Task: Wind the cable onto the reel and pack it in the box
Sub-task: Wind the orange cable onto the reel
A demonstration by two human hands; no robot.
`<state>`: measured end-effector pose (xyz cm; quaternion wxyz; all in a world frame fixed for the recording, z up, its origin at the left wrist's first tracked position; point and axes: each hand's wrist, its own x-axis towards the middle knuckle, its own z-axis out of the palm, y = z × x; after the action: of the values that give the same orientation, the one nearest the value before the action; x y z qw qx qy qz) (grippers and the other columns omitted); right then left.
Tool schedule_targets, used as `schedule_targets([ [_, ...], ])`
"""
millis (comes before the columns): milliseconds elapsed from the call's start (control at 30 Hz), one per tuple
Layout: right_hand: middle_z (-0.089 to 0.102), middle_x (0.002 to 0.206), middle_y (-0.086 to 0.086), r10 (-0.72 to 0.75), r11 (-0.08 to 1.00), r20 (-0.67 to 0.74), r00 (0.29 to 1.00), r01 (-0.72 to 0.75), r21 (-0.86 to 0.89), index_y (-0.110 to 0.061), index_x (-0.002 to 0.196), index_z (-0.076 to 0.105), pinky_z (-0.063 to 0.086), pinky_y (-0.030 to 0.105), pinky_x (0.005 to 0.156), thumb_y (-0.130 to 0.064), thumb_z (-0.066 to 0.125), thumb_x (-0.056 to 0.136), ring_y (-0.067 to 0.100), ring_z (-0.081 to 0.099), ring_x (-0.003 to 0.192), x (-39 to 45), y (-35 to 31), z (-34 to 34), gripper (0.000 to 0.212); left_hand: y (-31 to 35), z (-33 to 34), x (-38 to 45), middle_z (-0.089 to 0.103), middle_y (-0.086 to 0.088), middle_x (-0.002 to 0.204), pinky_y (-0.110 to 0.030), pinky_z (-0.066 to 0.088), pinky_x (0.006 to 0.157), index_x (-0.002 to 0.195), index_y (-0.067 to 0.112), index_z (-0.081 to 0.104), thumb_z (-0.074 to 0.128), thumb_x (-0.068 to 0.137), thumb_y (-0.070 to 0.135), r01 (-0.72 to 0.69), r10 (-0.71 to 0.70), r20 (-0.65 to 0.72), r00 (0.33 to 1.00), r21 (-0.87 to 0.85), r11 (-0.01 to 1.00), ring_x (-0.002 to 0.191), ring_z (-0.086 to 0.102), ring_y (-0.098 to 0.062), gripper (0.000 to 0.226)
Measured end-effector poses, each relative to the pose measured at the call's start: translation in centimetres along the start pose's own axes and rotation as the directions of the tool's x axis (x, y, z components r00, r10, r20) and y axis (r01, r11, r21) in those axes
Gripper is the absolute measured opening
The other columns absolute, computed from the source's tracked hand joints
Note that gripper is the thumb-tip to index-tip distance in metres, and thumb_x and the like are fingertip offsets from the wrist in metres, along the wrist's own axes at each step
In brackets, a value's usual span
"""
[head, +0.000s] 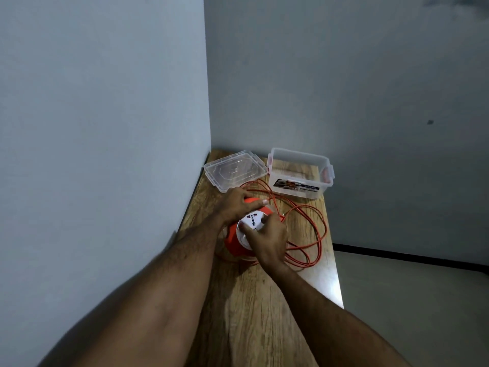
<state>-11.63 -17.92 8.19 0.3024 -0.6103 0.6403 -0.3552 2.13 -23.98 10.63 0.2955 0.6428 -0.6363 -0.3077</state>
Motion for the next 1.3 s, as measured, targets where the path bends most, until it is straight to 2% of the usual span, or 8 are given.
schedule_targets([
  [133, 0.067, 0.104, 0.008, 0.514, 0.736, 0.061, 0.856, -0.476, 0.482, -0.003, 0.112, 0.06, 0.058, 0.036, 0.071, -0.047, 0.088, 0.069, 0.03, 0.069, 0.1, -0.1, -1.6, 0.8, 0.067, 0.0, 0.3, 0.3, 0.079, 0.002, 0.084, -0.029, 0.06, 0.068, 0.092, 0.018, 0.081, 0.071, 0.085, 0.062, -0.002, 0.002, 0.004, 1.0, 0.014, 1.0, 0.071, 0.073, -0.008, 0.046],
  [233, 0.061, 0.104, 0.008, 0.618, 0.513, 0.215, 0.756, -0.595, 0.619, -0.008, 0.115, 0.056, 0.059, 0.046, 0.082, -0.033, 0.088, 0.074, 0.029, 0.064, 0.102, -0.1, -2.4, 0.2, 0.058, -0.2, 0.2, 0.2, 0.076, 0.007, 0.083, -0.021, 0.055, 0.064, 0.097, 0.016, 0.08, 0.071, 0.086, 0.058, 0.001, -0.001, 0.019, 1.0, -0.003, 1.0, 0.07, 0.071, -0.004, 0.044],
  [300, 0.067, 0.094, -0.001, 0.436, 0.8, 0.07, 0.897, -0.422, 0.428, -0.011, 0.109, 0.061, 0.06, 0.039, 0.074, -0.045, 0.083, 0.076, 0.016, 0.068, 0.087, -0.1, -1.5, 0.4, 0.053, -0.3, -0.1, 0.0, 0.071, 0.012, 0.076, -0.014, 0.048, 0.059, 0.097, 0.016, 0.08, 0.072, 0.089, 0.051, 0.007, -0.007, 0.015, 1.0, -0.051, 0.999, 0.066, 0.067, 0.0, 0.036],
  [367, 0.066, 0.087, -0.008, -0.023, 0.993, -0.055, 0.998, 0.029, 0.112, -0.014, 0.105, 0.063, 0.06, 0.036, 0.071, -0.037, 0.076, 0.084, 0.007, 0.065, 0.078, -0.3, -0.4, 0.0, 0.033, -0.6, -0.3, -0.1, 0.069, 0.016, 0.07, -0.01, 0.044, 0.056, 0.087, 0.022, 0.079, 0.074, 0.089, 0.049, 0.03, -0.031, -0.005, 0.999, -0.111, 0.993, 0.061, 0.066, 0.002, 0.027],
  [500, 0.061, 0.117, 0.007, -0.696, 0.619, 0.226, 0.682, 0.729, -0.294, -0.015, 0.108, 0.063, 0.048, 0.048, 0.098, -0.034, 0.054, 0.085, 0.024, 0.057, 0.114, 0.4, 0.5, -1.7, 0.031, -0.5, -0.7, 0.1, 0.059, 0.019, 0.049, -0.005, 0.039, 0.048, 0.062, 0.03, 0.066, 0.077, 0.088, 0.044, 0.047, -0.051, -0.028, 0.998, -0.147, 0.988, 0.05, 0.06, 0.009, 0.031],
  [667, 0.042, 0.148, 0.015, -0.605, 0.365, 0.556, 0.57, 0.819, -0.443, -0.019, 0.133, 0.051, 0.033, 0.061, 0.11, -0.025, 0.08, 0.071, 0.033, 0.036, 0.14, 1.1, 0.9, -2.5, 0.069, -0.4, -0.9, 0.2, 0.06, 0.02, 0.046, -0.006, 0.038, 0.047, 0.058, 0.03, 0.062, 0.075, 0.089, 0.045, 0.01, -0.013, -0.023, 1.0, -0.118, 0.993, 0.049, 0.06, 0.009, 0.037],
  [1100, 0.044, 0.146, 0.022, -0.612, -0.02, 0.699, 0.371, 0.876, -0.482, -0.038, 0.136, 0.057, 0.032, 0.06, 0.107, -0.035, 0.067, 0.09, 0.039, 0.041, 0.13, 2.8, 0.8, -3.5, 0.048, -0.4, -1.1, 0.1, 0.062, 0.016, 0.048, -0.021, 0.038, 0.054, 0.056, 0.027, 0.066, 0.076, 0.083, 0.057, 0.042, -0.042, 0.013, 0.999, -0.047, 0.998, 0.043, 0.056, 0.004, 0.041],
  [1300, 0.062, 0.124, 0.02, -0.611, 0.114, 0.606, 0.509, 0.815, -0.569, -0.036, 0.132, 0.061, 0.049, 0.055, 0.095, -0.051, 0.084, 0.069, 0.037, 0.06, 0.114, 2.8, 1.2, -2.8, 0.069, -0.5, -1.2, 0.3, 0.068, 0.011, 0.057, -0.017, 0.042, 0.052, 0.066, 0.025, 0.071, 0.074, 0.085, 0.055, 0.035, -0.035, 0.001, 0.999, -0.049, 0.998, 0.052, 0.065, 0.0, 0.036],
])
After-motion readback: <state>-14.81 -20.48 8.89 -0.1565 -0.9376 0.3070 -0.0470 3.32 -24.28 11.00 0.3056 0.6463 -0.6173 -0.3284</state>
